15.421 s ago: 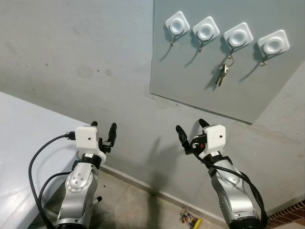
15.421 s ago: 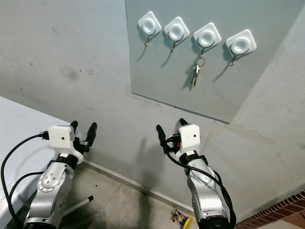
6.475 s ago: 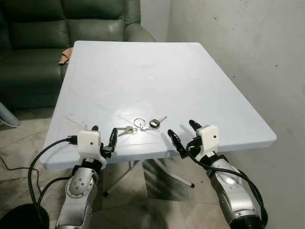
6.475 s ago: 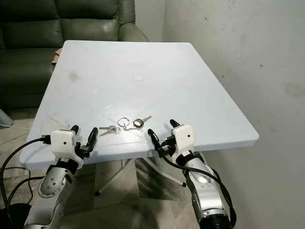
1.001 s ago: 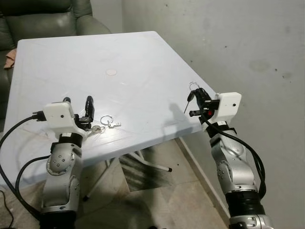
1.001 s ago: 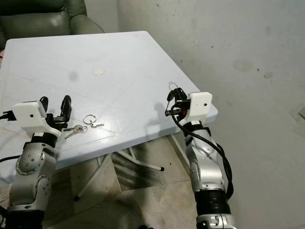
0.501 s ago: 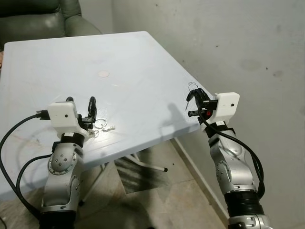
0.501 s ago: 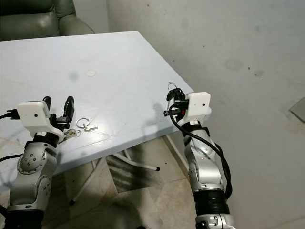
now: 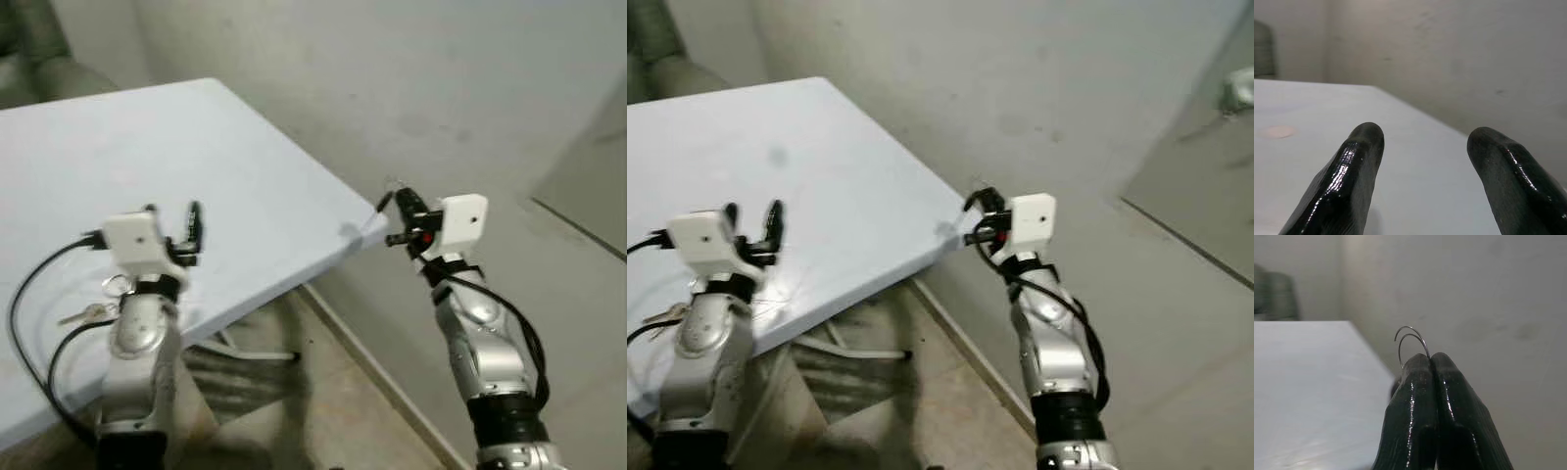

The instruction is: Hang keys on a hook

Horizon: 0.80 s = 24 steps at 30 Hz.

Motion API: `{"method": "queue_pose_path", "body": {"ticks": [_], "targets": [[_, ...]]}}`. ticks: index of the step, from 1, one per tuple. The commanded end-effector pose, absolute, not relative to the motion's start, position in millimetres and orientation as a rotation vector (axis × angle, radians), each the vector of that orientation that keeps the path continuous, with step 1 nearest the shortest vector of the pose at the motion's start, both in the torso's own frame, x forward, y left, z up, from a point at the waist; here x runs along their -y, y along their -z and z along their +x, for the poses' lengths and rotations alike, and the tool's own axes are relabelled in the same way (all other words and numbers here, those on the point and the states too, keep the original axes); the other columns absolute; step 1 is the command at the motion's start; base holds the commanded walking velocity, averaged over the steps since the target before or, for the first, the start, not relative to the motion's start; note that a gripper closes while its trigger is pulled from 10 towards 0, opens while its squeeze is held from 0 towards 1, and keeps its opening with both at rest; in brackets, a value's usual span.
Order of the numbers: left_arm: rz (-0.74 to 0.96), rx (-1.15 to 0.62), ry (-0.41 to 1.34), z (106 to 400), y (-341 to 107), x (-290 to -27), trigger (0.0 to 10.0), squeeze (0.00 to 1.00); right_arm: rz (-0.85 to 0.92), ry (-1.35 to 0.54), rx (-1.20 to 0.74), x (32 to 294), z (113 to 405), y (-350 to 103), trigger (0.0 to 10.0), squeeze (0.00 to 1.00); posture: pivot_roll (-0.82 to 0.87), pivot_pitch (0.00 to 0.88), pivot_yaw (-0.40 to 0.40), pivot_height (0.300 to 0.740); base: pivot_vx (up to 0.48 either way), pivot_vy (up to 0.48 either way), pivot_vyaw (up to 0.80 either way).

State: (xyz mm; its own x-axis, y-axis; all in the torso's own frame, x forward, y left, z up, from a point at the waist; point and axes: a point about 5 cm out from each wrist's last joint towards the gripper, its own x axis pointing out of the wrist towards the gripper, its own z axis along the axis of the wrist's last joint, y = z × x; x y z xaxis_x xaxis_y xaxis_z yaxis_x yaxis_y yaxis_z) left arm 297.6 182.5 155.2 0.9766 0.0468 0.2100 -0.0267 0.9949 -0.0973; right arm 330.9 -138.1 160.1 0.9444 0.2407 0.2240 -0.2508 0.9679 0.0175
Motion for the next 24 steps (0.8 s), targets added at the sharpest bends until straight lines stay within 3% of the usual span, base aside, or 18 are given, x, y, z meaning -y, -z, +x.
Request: {"method": "queue_pose_path", "body": {"ticks": [1,16,24], "targets": [[-0.081,0.207,-0.054,297.1,-153.9,-186.0,10.0,0.0,0.051,-0.267,0.226,134.0,331.4,-162.3,10.0,0.0,-0.06,0.0,-0.064,0.74,0.0,0.0,-0.77],[-0.116,0.182,-0.075,297.1,-150.1,-186.1,10.0,0.0,0.06,-0.272,0.223,134.2,331.0,-162.5,10.0,0.0,-0.06,0.0,-0.073,0.74,0.0,0.0,-0.77],[-0.103,0.158,-0.083,296.7,-147.7,-185.7,10.0,0.0,0.054,-0.279,0.221,133.4,329.5,-161.8,10.0,0.0,-0.06,0.005,-0.073,0.74,0.0,0.0,-0.06]]}}
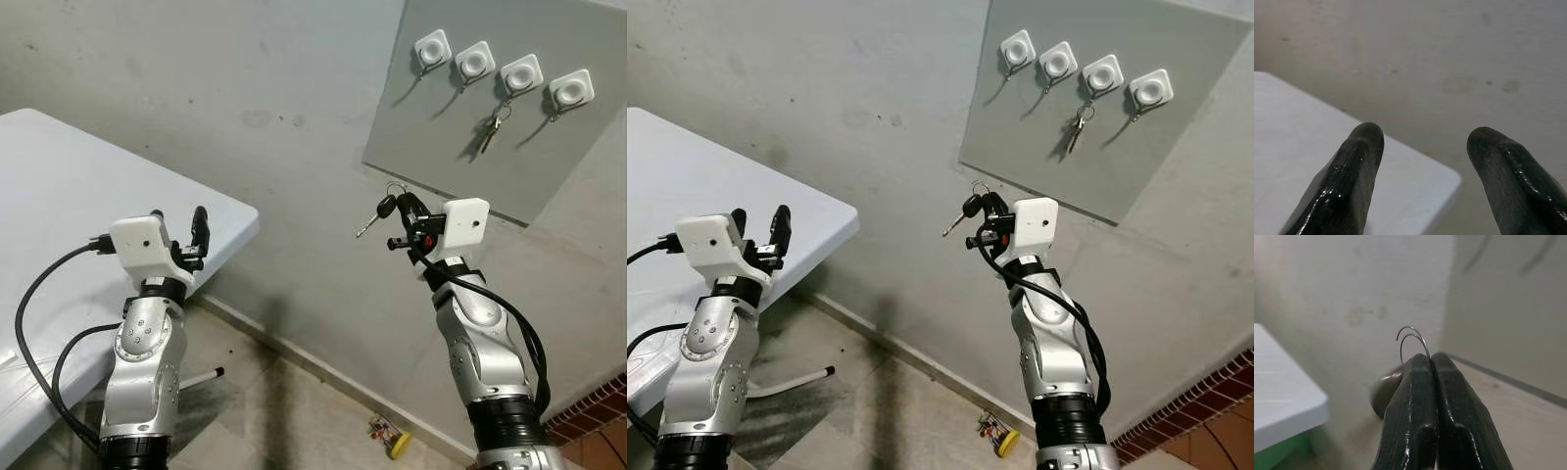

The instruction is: Hang keys on a hook

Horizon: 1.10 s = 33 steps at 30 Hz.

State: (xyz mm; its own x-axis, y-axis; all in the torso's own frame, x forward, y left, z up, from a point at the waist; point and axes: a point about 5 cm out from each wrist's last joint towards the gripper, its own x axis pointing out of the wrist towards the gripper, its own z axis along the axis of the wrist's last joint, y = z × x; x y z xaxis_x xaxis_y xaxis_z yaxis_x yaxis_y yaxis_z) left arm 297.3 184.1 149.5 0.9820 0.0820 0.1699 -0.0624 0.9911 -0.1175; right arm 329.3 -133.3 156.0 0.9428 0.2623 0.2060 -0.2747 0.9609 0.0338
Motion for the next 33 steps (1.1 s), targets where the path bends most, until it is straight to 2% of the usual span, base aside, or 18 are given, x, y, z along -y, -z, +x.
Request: {"method": "queue_pose_path", "body": {"ticks": [1,21,33], "targets": [[-0.107,0.158,-0.082,296.3,-147.5,-185.8,10.0,0.0,0.051,-0.283,0.219,133.3,328.8,-161.0,10.0,0.0,-0.06,0.005,-0.073,0.74,0.0,0.0,0.0],[-0.123,0.112,-0.051,295.6,-145.3,-184.2,10.0,0.0,0.053,-0.29,0.218,133.3,327.3,-160.8,10.0,0.0,-0.06,0.014,-0.073,0.74,0.0,0.0,0.0],[-0.114,0.112,-0.017,295.4,-148.2,-181.3,10.0,0.0,0.07,-0.287,0.218,132.4,325.6,-160.3,10.0,0.0,-0.06,0.035,-0.064,0.74,0.263,0.0,0.0]]}}
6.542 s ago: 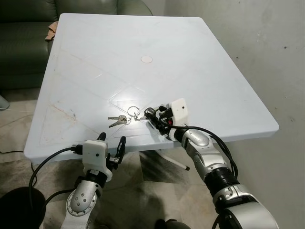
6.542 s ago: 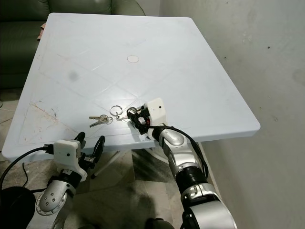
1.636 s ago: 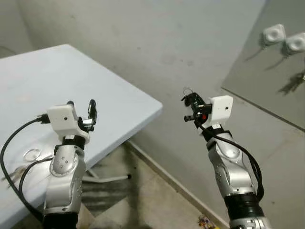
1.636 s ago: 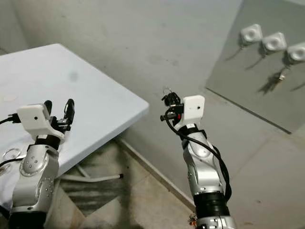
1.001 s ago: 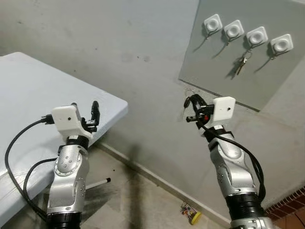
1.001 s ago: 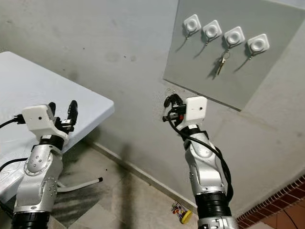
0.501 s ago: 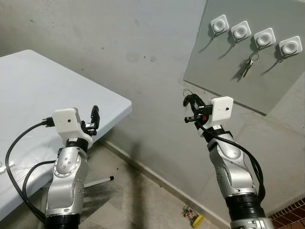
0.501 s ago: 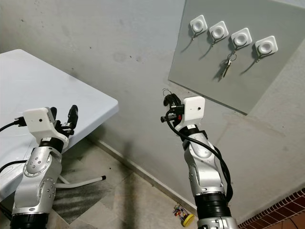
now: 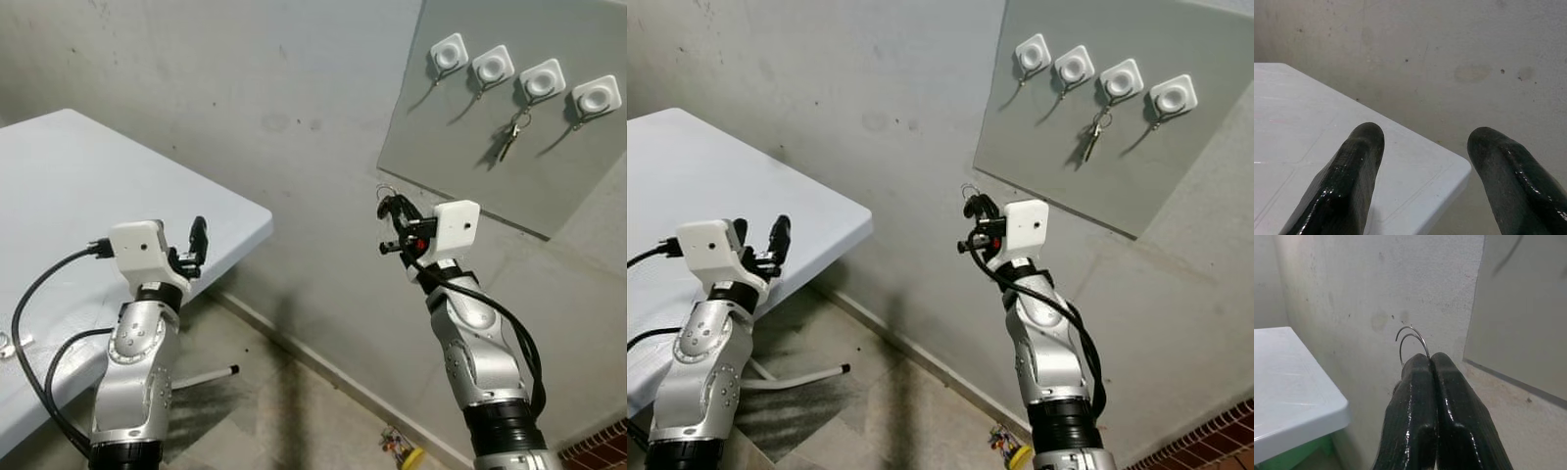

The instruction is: Hang keys on a hook

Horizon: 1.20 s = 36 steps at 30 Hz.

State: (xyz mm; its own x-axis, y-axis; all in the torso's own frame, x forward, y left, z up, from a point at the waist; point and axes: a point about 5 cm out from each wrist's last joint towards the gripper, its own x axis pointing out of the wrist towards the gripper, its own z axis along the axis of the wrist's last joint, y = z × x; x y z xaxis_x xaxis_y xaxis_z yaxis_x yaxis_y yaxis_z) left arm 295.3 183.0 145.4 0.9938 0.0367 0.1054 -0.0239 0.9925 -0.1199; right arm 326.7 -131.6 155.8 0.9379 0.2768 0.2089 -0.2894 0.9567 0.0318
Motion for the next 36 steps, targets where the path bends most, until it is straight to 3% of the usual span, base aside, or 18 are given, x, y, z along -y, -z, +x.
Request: {"method": "queue_pose_path", "body": {"ticks": [1,6,19,31,36], "targets": [[-0.114,0.111,-0.017,295.6,-148.3,-181.4,10.0,0.0,0.07,-0.286,0.217,132.4,325.6,-160.2,10.0,0.0,-0.06,0.036,-0.061,0.74,0.266,0.0,0.0],[-0.11,0.11,-0.015,296.0,-149.1,-181.8,10.0,0.0,0.066,-0.279,0.202,132.6,326.0,-158.8,10.0,0.0,-0.06,0.038,-0.059,0.74,0.267,0.0,-0.09],[-0.106,0.112,-0.015,295.8,-150.2,-181.7,10.0,0.0,0.065,-0.283,0.195,132.1,326.4,-158.4,10.0,0.0,-0.06,0.043,-0.059,0.74,0.264,0.0,-0.73],[-0.093,0.128,-0.033,293.3,-150.3,-179.8,10.0,0.0,0.064,-0.294,0.206,129.9,325.6,-158.8,10.0,0.0,-0.06,0.045,-0.064,0.74,0.0,0.0,-0.66],[-0.079,0.136,-0.035,292.7,-151.0,-179.0,10.0,0.0,0.057,-0.302,0.186,129.1,325.5,-157.4,10.0,0.0,-0.06,0.047,-0.065,0.74,0.0,0.0,0.0]]}}
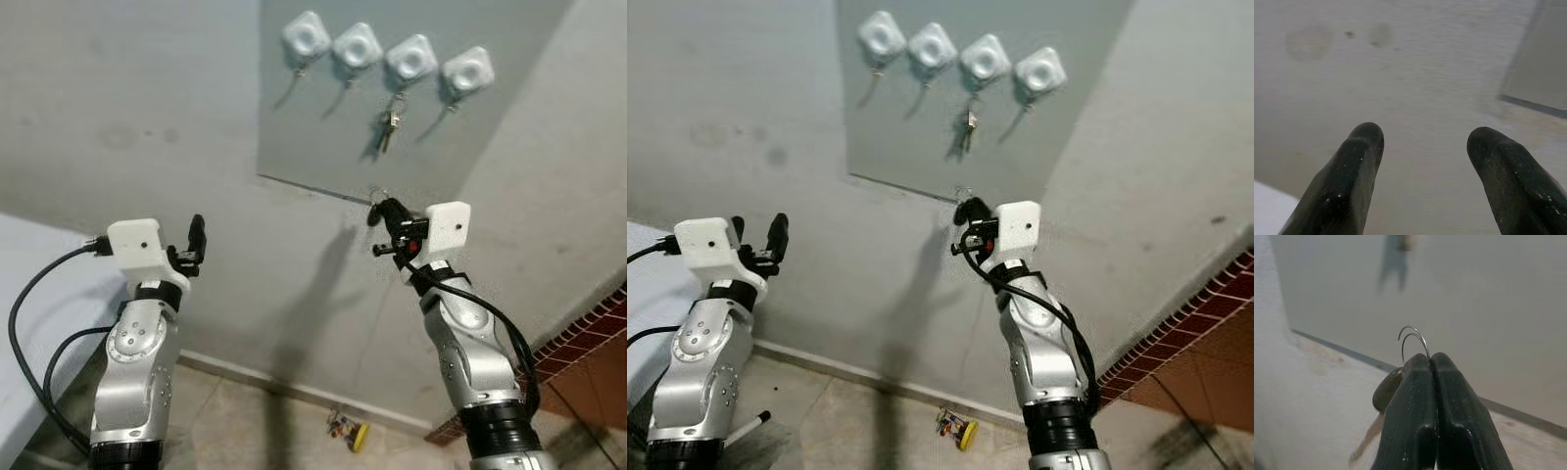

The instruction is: Hang keys on a hook

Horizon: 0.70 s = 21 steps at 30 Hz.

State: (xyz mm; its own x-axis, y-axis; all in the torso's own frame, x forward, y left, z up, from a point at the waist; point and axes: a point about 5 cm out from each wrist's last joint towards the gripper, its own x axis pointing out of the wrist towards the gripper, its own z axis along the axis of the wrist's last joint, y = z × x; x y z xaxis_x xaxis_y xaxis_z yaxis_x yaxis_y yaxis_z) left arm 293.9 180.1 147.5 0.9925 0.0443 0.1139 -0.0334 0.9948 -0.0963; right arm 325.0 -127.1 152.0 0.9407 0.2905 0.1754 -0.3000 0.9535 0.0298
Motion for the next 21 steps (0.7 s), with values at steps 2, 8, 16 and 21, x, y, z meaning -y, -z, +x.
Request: {"method": "queue_pose_path", "body": {"ticks": [2,8,16,21], "targets": [[-0.085,0.132,-0.027,293,-151,-178,10.0,0.0,0.056,-0.304,0.182,129,325,-157,10.0,0.0,-0.06,0.048,-0.063,0.74,0.0,0.0,0.0],[0.028,0.197,0.087,293,-165,-162,10.0,0.0,0.038,-0.404,0.176,121,325,-158,10.0,0.0,-0.06,0.048,-0.064,0.74,0.0,0.0,0.0],[0.08,0.262,0.228,288,-184,-144,10.0,0.0,0.029,-0.522,0.216,114,331,-173,10.0,0.0,-0.06,0.054,-0.059,0.74,0.0,0.0,0.0],[0.078,0.286,0.263,287,-193,-141,10.0,0.0,0.022,-0.567,0.251,108,338,-184,10.0,0.0,-0.06,0.055,-0.059,0.74,0.0,0.0,0.0]]}}
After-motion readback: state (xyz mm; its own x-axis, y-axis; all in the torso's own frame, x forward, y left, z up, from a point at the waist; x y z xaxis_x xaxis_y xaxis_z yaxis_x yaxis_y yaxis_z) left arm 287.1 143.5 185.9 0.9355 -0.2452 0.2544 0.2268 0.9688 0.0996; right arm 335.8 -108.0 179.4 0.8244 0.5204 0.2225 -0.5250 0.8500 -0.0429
